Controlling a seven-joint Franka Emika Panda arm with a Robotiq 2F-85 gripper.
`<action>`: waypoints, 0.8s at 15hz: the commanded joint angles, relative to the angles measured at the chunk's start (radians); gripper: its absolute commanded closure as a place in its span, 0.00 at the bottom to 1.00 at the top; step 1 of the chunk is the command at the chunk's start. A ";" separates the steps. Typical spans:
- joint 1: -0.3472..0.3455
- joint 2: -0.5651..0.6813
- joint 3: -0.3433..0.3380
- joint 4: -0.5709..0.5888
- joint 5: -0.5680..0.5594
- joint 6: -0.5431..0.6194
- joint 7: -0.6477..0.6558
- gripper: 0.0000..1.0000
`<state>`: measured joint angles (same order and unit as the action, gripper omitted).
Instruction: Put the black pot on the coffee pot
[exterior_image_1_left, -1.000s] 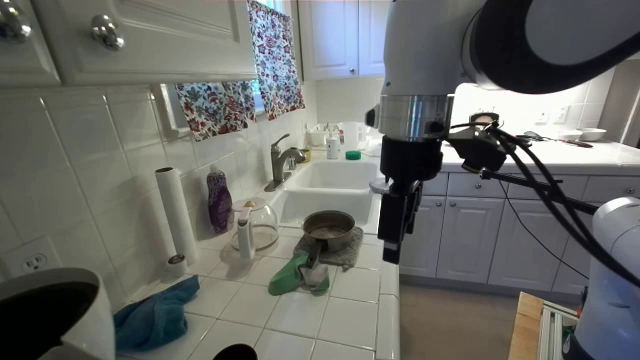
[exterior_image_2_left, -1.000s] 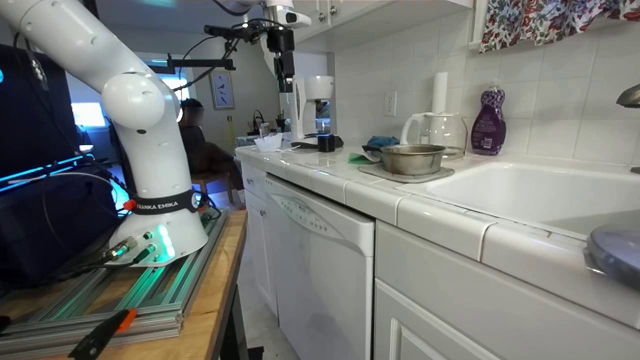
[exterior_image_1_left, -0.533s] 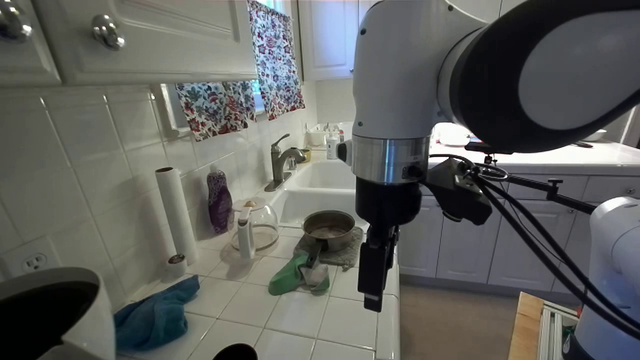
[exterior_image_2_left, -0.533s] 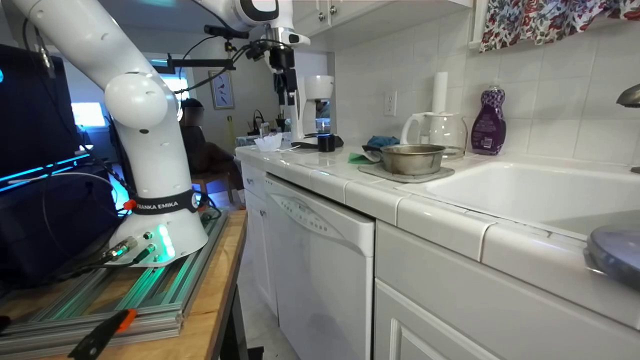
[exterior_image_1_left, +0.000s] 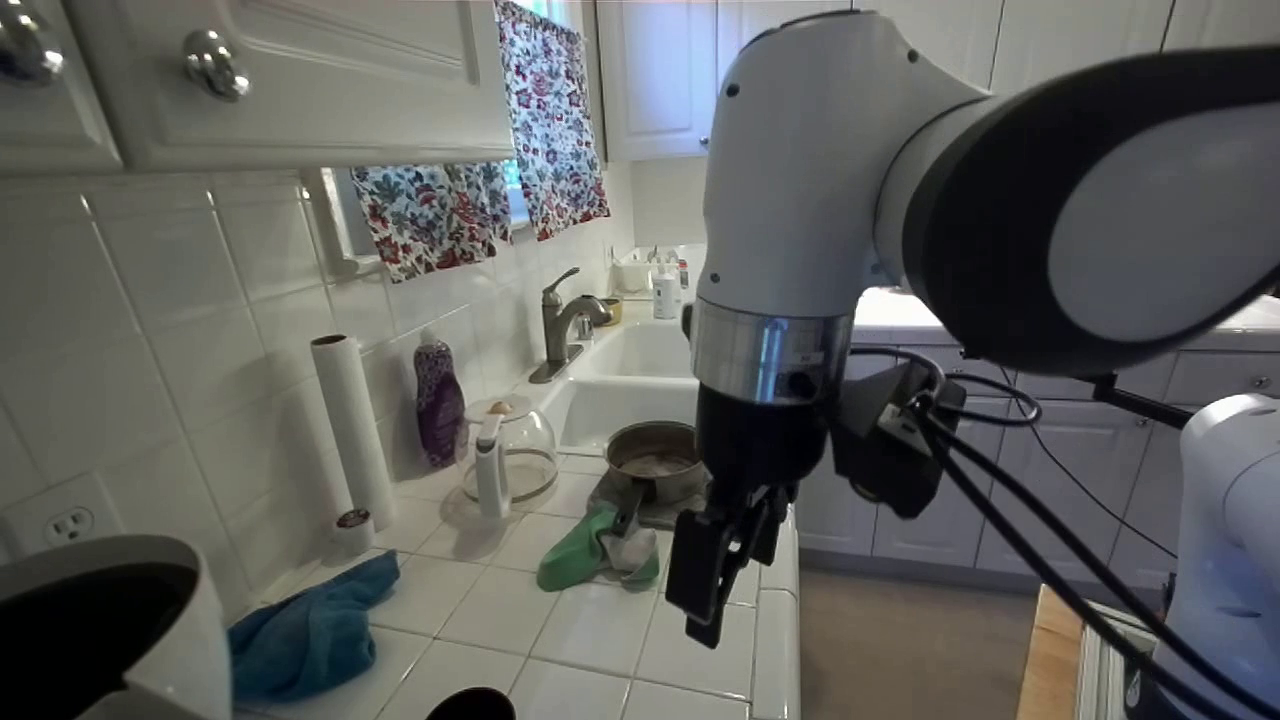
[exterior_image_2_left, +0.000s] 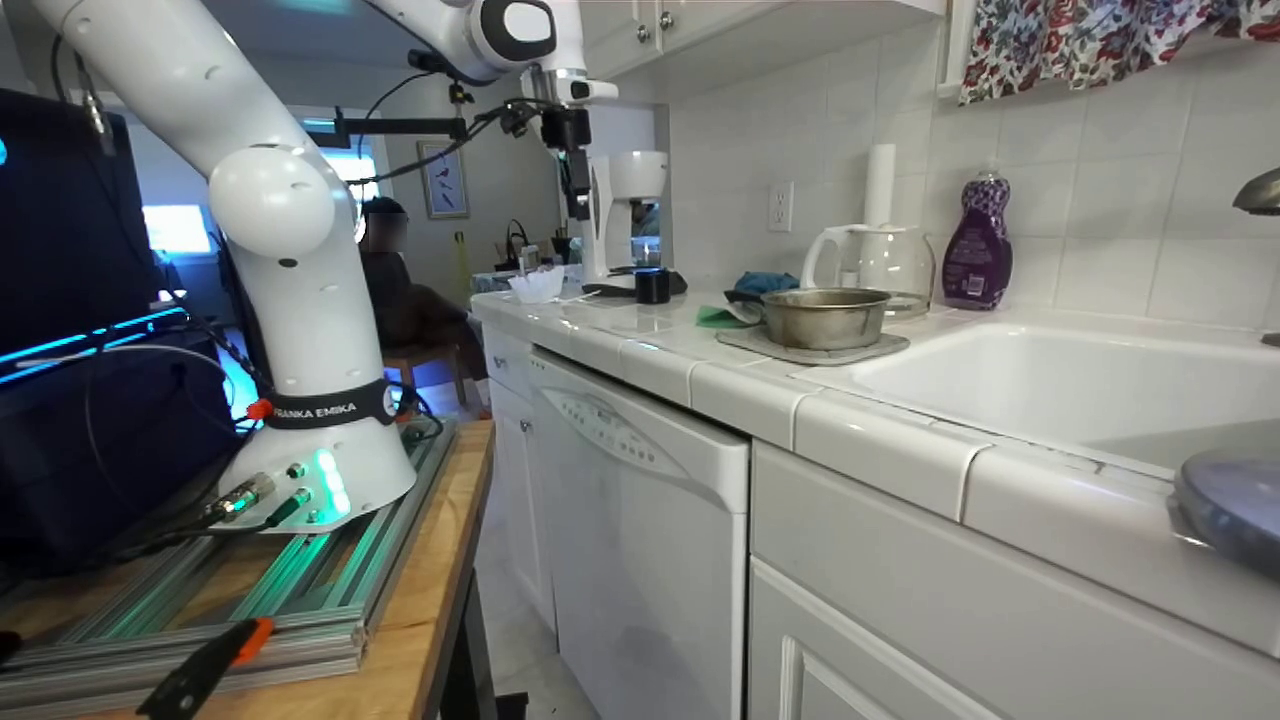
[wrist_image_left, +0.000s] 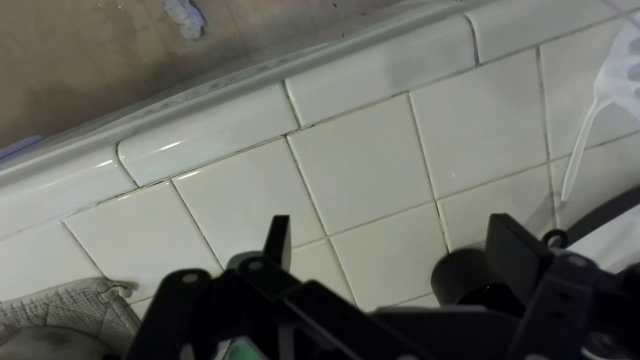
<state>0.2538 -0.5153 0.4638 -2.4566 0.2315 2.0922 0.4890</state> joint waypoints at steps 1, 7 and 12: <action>-0.012 0.072 0.074 -0.054 0.014 0.223 0.214 0.00; -0.041 0.302 0.154 -0.042 -0.091 0.613 0.418 0.00; -0.081 0.478 0.194 0.008 -0.216 0.767 0.506 0.00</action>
<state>0.2058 -0.1563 0.6217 -2.5122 0.0892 2.8030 0.9361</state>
